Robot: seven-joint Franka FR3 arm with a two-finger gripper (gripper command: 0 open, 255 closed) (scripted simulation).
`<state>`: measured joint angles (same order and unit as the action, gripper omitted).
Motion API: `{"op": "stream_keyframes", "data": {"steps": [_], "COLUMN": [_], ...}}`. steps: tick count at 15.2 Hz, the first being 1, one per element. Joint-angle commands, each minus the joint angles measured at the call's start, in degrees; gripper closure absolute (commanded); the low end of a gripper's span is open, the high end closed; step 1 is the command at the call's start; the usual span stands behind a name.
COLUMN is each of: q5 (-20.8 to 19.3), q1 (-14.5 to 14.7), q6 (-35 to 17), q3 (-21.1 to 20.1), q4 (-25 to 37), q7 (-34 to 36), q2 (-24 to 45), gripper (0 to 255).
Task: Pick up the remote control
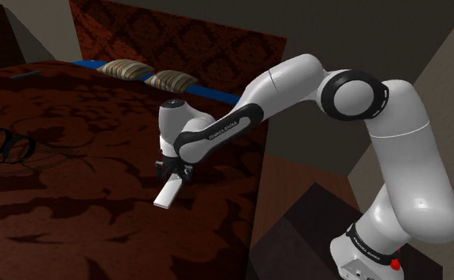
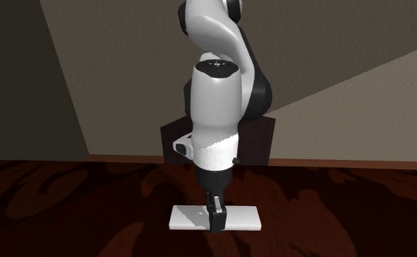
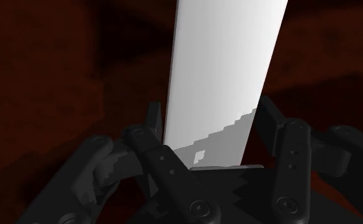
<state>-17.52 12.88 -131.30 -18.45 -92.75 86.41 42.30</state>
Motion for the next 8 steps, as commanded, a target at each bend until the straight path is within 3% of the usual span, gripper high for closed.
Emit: {"op": "stream_keyframes", "data": {"steps": [1,8], "q5": [0.4,1.3], "q1": [-0.2,-0.7], "q6": [1.1,3.6], "q3": [-0.3,-1.1], "q4": [-0.1,-0.1], "q7": [-0.2,-0.8], "q2": [-1.2,-3.7], "gripper": [255,255]}}
